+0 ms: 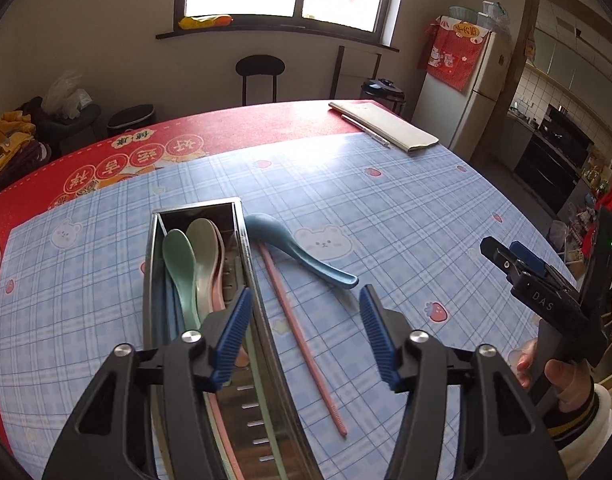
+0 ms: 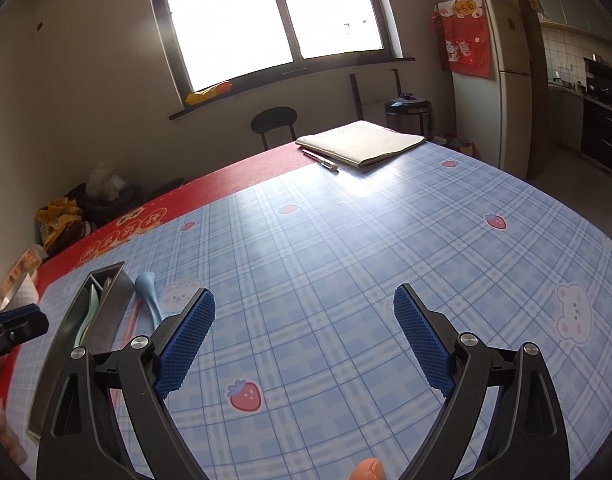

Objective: Organize utensils
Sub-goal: 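Move the left gripper over the pink chopstick beside the basket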

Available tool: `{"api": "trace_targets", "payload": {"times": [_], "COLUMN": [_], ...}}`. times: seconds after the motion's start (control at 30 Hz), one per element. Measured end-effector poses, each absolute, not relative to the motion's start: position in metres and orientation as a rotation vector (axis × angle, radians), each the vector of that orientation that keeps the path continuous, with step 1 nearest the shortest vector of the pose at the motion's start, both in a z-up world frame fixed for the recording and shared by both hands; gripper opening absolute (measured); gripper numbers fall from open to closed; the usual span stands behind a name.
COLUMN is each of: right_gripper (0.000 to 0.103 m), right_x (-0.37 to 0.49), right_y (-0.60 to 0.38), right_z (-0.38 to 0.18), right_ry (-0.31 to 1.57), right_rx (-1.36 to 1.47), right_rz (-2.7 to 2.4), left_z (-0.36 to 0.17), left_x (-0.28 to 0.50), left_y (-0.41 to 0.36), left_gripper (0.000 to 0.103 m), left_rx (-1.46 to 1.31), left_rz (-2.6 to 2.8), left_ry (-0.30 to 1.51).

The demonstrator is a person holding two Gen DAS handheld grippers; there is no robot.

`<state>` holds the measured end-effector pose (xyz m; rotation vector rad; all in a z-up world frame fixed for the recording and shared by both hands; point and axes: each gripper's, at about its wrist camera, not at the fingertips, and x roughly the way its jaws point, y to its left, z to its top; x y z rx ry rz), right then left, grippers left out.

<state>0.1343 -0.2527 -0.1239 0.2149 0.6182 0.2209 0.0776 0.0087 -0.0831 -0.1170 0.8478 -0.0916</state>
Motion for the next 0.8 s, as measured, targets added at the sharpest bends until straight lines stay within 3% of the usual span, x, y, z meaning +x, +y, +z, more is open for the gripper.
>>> {"api": "trace_targets", "payload": {"times": [0.1, 0.13, 0.43, 0.8], "right_gripper": [0.088, 0.088, 0.088, 0.088], "right_x": [0.140, 0.141, 0.141, 0.143], "right_y": [-0.259, -0.261, -0.271, -0.282], "right_z": [-0.131, -0.133, -0.137, -0.142], "right_ry": [0.650, 0.662, 0.650, 0.645], "right_rx": [0.251, 0.271, 0.323, 0.413], "right_rz": [0.232, 0.237, 0.302, 0.364], "left_z": [-0.094, -0.097, -0.134, -0.148], "left_x": [0.095, 0.099, 0.128, 0.139], "left_y": [-0.002, -0.006, -0.019, -0.033], "left_gripper": [0.019, 0.015, 0.014, 0.014], "left_rx": [-0.136, -0.130, -0.156, 0.029], "left_rz": [-0.093, -0.079, 0.027, 0.229], "left_ry": [0.926, 0.946, 1.094, 1.159]}}
